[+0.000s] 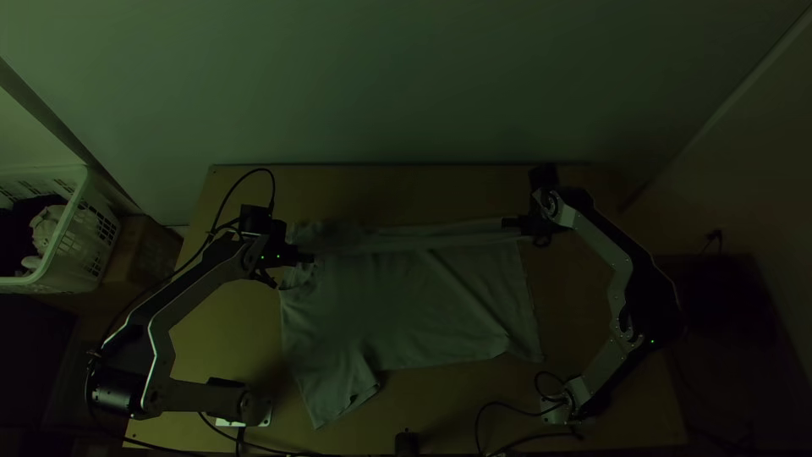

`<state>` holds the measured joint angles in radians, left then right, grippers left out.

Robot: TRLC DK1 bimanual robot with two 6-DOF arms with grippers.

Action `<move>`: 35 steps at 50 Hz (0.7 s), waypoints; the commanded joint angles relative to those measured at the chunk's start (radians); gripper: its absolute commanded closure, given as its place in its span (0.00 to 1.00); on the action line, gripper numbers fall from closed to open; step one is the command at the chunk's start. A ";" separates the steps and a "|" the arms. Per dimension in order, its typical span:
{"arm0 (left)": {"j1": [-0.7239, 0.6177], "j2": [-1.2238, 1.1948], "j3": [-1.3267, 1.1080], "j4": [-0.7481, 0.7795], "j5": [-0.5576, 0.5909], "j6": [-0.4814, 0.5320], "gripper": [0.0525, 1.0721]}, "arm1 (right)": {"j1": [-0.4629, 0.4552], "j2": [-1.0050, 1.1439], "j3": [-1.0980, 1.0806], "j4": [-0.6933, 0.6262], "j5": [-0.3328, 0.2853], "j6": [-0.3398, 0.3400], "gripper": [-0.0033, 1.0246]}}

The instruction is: Fold the t-shirt

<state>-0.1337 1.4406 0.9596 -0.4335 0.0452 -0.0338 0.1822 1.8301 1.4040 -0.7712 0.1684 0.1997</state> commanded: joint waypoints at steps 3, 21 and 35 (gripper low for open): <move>0.000 0.004 -0.051 0.013 -0.004 -0.008 0.91 | 0.013 -0.048 -0.077 -0.002 0.023 -0.045 0.88; 0.016 -0.109 -0.050 -0.008 0.064 -0.015 0.04 | 0.037 -0.186 -0.143 -0.019 0.023 -0.074 0.13; -0.003 -0.293 -0.016 -0.123 0.064 0.032 0.04 | 0.007 -0.324 -0.165 -0.119 0.020 -0.085 0.07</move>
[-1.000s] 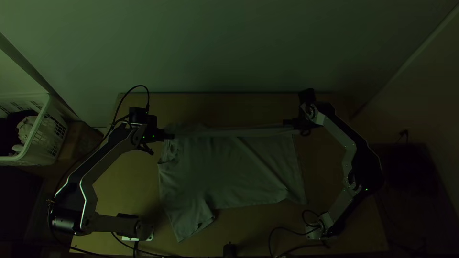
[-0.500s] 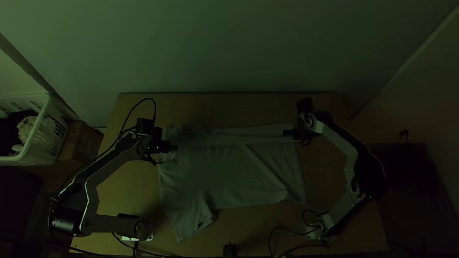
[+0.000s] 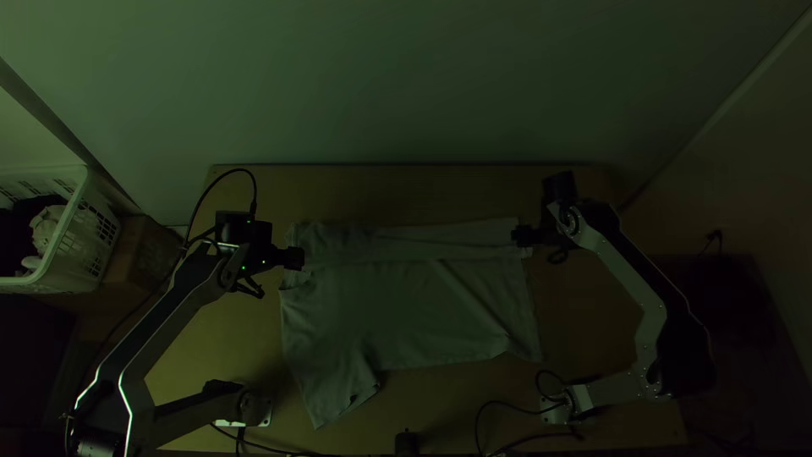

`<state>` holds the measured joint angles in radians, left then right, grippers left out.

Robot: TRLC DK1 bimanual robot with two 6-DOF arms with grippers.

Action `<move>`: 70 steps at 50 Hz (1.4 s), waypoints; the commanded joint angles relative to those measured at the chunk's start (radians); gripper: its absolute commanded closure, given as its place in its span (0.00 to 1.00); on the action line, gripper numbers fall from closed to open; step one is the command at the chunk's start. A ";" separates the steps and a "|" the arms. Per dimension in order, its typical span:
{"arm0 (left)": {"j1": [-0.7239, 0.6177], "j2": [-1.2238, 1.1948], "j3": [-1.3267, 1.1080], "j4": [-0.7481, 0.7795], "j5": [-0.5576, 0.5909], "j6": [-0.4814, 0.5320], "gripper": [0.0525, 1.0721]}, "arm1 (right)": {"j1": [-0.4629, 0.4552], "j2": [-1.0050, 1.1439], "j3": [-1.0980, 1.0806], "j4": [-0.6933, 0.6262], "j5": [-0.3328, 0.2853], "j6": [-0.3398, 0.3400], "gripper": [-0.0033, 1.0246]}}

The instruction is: Fold the t-shirt

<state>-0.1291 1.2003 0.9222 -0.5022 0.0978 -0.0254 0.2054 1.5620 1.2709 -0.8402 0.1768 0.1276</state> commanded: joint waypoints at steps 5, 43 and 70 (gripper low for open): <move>-0.009 -0.084 0.043 -0.159 0.013 0.048 0.04 | -0.029 -0.134 -0.061 -0.059 0.013 -0.013 0.06; -0.172 -0.285 0.007 -0.661 0.052 -0.212 0.05 | 0.120 -0.416 -0.125 -0.485 0.004 0.139 0.05; -0.271 -0.373 -0.157 -0.768 0.169 -0.450 0.06 | 0.221 -0.405 -0.206 -0.614 -0.054 0.184 0.05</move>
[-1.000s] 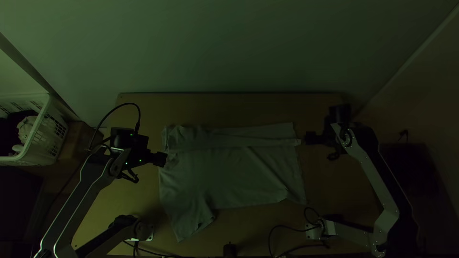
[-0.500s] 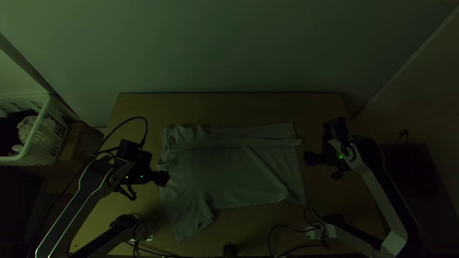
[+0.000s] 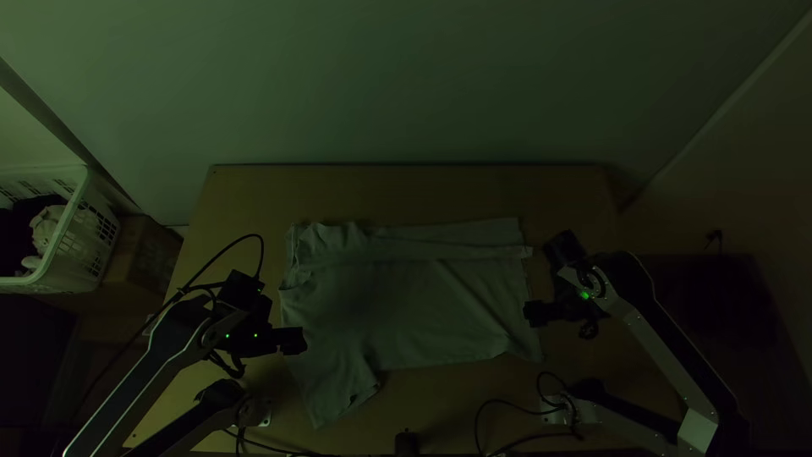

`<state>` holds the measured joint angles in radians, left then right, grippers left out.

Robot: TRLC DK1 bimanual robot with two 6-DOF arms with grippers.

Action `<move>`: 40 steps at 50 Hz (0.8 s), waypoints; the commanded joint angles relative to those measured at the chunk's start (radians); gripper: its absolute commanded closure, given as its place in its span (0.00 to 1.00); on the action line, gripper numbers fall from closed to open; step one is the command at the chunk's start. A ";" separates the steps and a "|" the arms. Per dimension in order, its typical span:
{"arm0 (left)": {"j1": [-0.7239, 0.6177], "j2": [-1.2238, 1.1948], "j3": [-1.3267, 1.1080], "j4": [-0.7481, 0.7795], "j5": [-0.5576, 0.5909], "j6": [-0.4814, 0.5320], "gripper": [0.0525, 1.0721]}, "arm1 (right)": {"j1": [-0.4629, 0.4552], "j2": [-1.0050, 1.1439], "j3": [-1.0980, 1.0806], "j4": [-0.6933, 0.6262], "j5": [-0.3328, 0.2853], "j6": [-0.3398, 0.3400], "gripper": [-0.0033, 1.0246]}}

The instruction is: Fold the t-shirt

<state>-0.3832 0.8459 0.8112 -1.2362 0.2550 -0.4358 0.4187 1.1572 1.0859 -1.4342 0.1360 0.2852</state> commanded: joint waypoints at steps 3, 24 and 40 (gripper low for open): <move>-0.017 -0.015 -0.069 -0.052 0.024 -0.069 0.06 | 0.008 0.002 -0.020 -0.022 -0.015 0.028 0.05; -0.079 0.061 -0.188 -0.060 0.096 -0.199 0.05 | 0.005 0.067 -0.001 -0.022 -0.016 0.035 0.05; -0.169 0.185 -0.195 0.015 0.098 -0.192 0.06 | -0.008 0.096 -0.018 -0.020 -0.030 0.035 0.05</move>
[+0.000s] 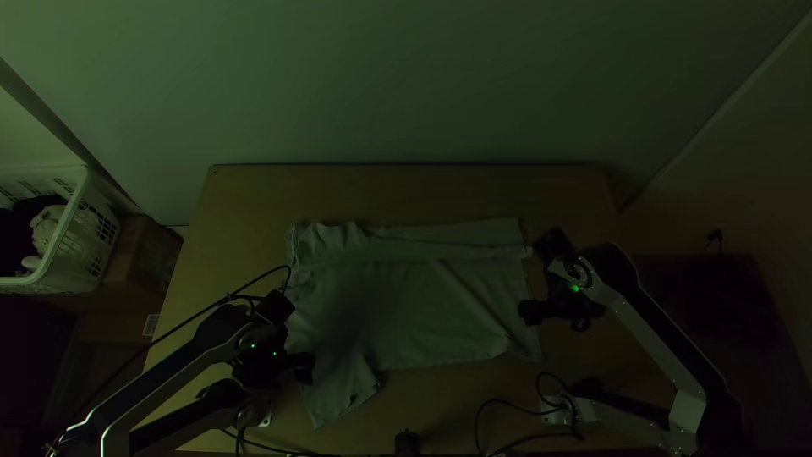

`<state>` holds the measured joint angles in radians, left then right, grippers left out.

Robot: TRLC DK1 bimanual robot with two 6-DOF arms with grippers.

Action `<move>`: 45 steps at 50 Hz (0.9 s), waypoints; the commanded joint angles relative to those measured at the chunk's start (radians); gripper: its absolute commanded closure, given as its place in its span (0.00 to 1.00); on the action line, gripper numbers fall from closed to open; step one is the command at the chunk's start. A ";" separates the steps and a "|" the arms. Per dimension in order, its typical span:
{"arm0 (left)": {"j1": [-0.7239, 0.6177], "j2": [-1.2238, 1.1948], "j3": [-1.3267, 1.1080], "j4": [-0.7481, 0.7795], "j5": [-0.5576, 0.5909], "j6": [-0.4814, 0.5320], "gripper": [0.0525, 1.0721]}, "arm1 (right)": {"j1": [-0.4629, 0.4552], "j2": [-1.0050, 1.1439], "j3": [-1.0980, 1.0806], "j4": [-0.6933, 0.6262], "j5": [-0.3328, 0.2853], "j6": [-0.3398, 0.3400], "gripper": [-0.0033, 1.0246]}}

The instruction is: Fold the t-shirt

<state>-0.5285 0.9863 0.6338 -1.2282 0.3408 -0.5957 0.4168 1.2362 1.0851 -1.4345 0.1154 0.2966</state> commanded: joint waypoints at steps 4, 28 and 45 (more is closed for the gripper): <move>-0.039 0.072 -0.005 0.015 0.009 -0.038 0.06 | -0.007 0.020 -0.019 -0.018 -0.013 0.022 0.07; -0.094 0.261 0.043 0.111 -0.010 -0.055 0.15 | -0.055 0.031 -0.034 0.009 -0.028 0.007 0.08; -0.235 0.233 0.020 0.277 -0.171 -0.019 0.98 | -0.101 0.048 -0.062 0.045 -0.036 -0.034 0.10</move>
<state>-0.7620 1.2213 0.6712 -1.0050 0.1928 -0.6273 0.3241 1.2648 1.0489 -1.3960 0.0887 0.2775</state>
